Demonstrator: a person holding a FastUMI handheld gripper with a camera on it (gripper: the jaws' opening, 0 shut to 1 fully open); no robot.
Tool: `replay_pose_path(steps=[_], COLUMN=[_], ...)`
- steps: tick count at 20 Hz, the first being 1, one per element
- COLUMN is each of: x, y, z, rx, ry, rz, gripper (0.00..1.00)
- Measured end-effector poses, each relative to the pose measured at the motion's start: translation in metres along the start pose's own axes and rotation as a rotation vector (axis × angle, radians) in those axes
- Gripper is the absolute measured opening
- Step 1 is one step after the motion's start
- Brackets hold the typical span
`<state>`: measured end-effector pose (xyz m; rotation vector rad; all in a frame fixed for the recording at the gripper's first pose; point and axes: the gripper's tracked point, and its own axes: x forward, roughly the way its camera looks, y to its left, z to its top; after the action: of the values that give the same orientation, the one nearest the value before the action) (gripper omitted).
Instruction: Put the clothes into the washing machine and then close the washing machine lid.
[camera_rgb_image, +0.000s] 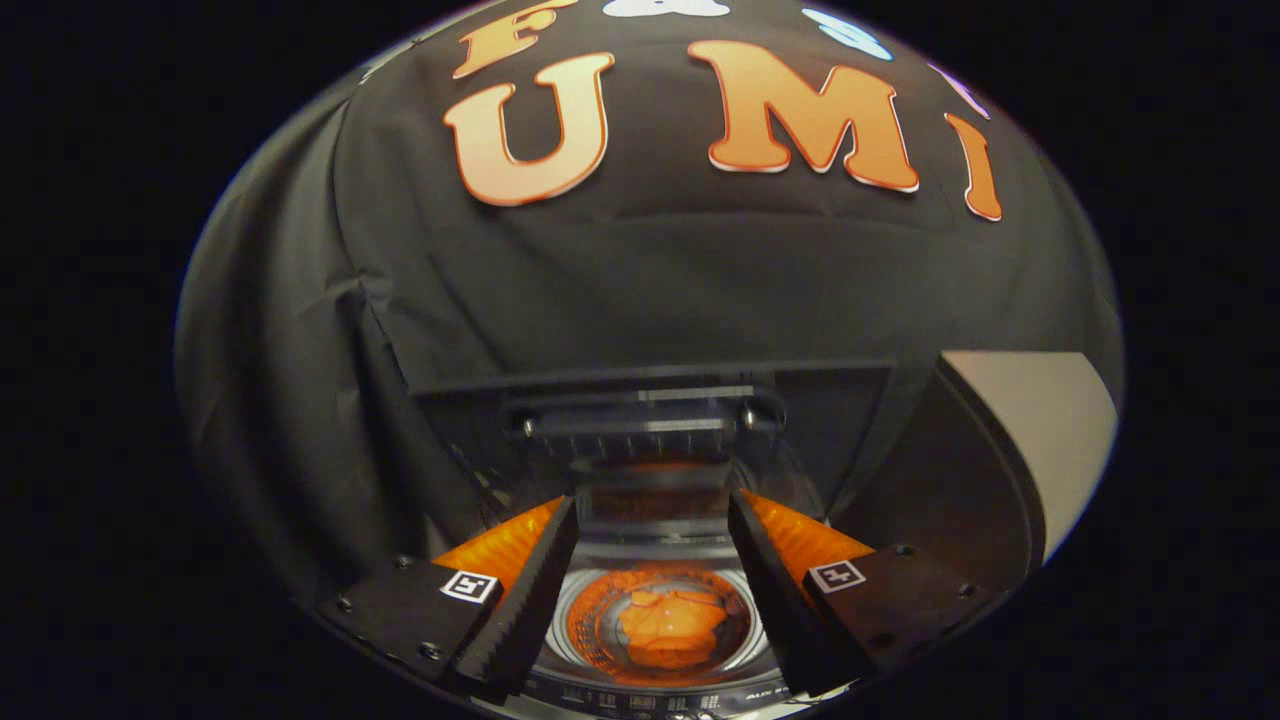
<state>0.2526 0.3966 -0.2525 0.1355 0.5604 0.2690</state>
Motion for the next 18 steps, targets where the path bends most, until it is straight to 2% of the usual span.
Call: replay_pose_path(steps=[5,8,10,13,18], x=[0.021,0.042,0.058,0.076,0.067], y=[0.009,0.003,-0.001,-0.001,-0.005], z=[0.065,0.081,0.081,0.071,0.067], rx=[0.004,-0.026,-0.049,-0.018,-0.023], ry=[-0.074,-0.083,-0.065,-0.023,-0.049], rz=[0.01,-0.017,-0.041,-0.033,-0.058], gripper=[0.97,0.97,0.97,0.97,1.0])
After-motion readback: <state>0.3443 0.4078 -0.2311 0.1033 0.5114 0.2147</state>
